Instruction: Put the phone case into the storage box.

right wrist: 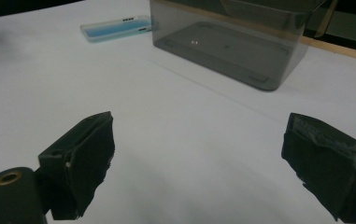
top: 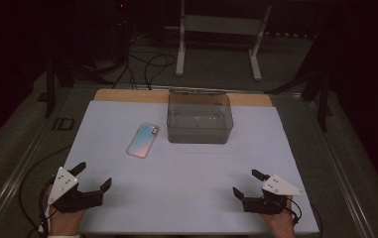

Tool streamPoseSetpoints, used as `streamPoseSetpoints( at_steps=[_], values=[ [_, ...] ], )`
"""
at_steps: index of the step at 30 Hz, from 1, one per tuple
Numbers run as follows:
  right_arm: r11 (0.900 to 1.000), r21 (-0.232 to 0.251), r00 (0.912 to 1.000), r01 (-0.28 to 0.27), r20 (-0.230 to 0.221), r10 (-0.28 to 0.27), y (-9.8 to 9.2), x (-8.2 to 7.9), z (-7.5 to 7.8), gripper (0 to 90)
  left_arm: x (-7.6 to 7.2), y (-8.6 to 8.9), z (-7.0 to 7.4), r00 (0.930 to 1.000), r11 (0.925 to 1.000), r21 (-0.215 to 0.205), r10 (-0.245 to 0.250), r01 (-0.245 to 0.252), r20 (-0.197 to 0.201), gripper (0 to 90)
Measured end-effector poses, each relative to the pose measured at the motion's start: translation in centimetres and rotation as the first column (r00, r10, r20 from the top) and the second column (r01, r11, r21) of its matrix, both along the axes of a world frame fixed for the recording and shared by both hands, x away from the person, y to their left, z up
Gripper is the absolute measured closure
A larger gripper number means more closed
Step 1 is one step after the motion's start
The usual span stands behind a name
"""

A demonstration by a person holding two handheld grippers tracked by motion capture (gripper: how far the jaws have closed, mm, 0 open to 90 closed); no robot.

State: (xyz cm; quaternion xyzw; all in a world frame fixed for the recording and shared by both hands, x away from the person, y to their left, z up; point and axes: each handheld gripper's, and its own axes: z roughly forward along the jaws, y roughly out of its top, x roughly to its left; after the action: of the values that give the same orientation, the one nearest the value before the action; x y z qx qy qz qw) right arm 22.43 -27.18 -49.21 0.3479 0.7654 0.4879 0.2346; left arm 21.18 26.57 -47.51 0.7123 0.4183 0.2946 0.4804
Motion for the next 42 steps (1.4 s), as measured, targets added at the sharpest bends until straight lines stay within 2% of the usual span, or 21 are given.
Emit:
streamPoseSetpoints(
  at_steps=[5,13,18,26,32,42],
  values=[
    [1.000,-0.003,0.9998,-0.020,-0.004,0.020,0.2,0.0,0.0,9.5,0.0,-0.2,-0.2,1.0000,0.9999,0.017,-0.003,0.003,-0.001,2.2],
    [1.000,-0.011,0.9994,-0.030,-0.018,0.029,0.5,0.2,-0.1,7.9,0.4,-0.7,-0.4,0.9996,0.9998,0.009,-0.017,0.018,-0.023,1.8],
    [0.999,-0.019,0.9994,-0.026,-0.024,0.025,0.7,0.7,0.0,7.9,0.7,-1.5,-0.3,0.9992,0.9988,0.043,-0.022,0.023,-0.034,0.2],
    [0.999,-0.029,0.9998,-0.017,-0.012,0.017,0.8,1.1,0.3,8.0,1.4,-2.4,-0.2,0.9976,0.9971,0.055,-0.050,0.052,-0.048,0.3],
    [0.999,-0.032,0.9999,-0.007,-0.014,0.006,0.8,1.1,0.4,8.0,2.6,-2.5,0.3,0.9961,0.9974,0.049,-0.050,0.054,-0.073,0.8],
    [0.999,-0.034,0.9999,-0.005,-0.012,0.005,0.9,1.0,0.4,8.0,4.8,-2.6,1.2,0.9947,0.9952,0.079,-0.051,0.058,-0.089,0.9]
  ],
)
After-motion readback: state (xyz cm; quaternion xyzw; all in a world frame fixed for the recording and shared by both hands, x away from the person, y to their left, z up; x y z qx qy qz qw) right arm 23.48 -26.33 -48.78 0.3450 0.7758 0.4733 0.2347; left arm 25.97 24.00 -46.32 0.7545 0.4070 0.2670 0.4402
